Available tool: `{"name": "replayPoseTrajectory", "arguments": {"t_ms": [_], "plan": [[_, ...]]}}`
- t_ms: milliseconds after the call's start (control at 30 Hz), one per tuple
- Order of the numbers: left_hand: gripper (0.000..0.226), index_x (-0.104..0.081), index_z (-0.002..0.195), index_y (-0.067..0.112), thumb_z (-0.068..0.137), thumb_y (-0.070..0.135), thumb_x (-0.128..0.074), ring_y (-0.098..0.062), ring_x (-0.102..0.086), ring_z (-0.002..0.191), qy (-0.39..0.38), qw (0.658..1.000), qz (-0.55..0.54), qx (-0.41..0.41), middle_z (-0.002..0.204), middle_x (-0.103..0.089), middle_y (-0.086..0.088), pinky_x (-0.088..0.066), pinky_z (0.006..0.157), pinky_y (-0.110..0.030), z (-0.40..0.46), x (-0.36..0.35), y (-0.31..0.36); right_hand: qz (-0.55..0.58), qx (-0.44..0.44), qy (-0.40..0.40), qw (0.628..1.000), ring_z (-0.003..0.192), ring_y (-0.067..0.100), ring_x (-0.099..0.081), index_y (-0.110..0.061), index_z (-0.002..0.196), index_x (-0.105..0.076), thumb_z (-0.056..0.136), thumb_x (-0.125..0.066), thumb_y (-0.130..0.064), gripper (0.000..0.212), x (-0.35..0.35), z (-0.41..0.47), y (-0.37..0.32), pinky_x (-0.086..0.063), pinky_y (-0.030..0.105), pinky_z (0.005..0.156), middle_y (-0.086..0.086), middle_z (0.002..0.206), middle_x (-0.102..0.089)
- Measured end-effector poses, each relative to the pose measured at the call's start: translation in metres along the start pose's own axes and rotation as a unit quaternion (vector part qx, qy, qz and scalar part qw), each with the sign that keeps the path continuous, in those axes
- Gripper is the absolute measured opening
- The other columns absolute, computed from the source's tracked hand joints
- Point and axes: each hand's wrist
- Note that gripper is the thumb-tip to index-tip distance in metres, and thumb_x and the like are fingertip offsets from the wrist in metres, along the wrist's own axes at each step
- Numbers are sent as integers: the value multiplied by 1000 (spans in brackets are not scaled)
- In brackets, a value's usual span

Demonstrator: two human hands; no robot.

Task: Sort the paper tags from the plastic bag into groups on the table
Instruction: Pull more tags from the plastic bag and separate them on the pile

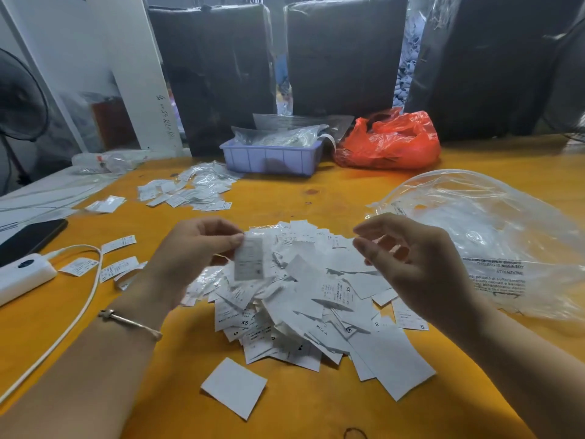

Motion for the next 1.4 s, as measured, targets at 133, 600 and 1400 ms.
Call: {"name": "replayPoseTrajectory", "arguments": {"t_ms": [133,600,1400], "plan": [[10,-72,79,8,87,3,-69,-21,-60,67,104,991,78,36,66,-69,-3,-46,65,-30,15,25,-19,-157,-45,19,986,66,14,-62,-19,89,-70,86,-68,-27,9,10,9,16,-50,33,59,-7,76,-67],[15,-69,75,27,87,17,-72,-15,-57,76,157,945,281,54,81,-67,4,-38,56,-27,24,30,-44,-451,-228,-101,857,108,27,-51,-18,98,-69,90,-60,-46,31,39,23,47,-39,38,89,5,105,-62],[47,-63,124,30,80,46,-71,-8,-67,100,-198,973,15,-116,109,-72,7,-55,79,-21,-33,-60,8,334,-217,-214,892,65,19,-61,-8,87,-71,75,-66,12,23,-8,0,-7,-47,26,62,16,74,-70]]}}
Point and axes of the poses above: each hand's wrist, its own z-axis towards the middle knuckle, its own x-axis out of the back of the hand, y = z × x
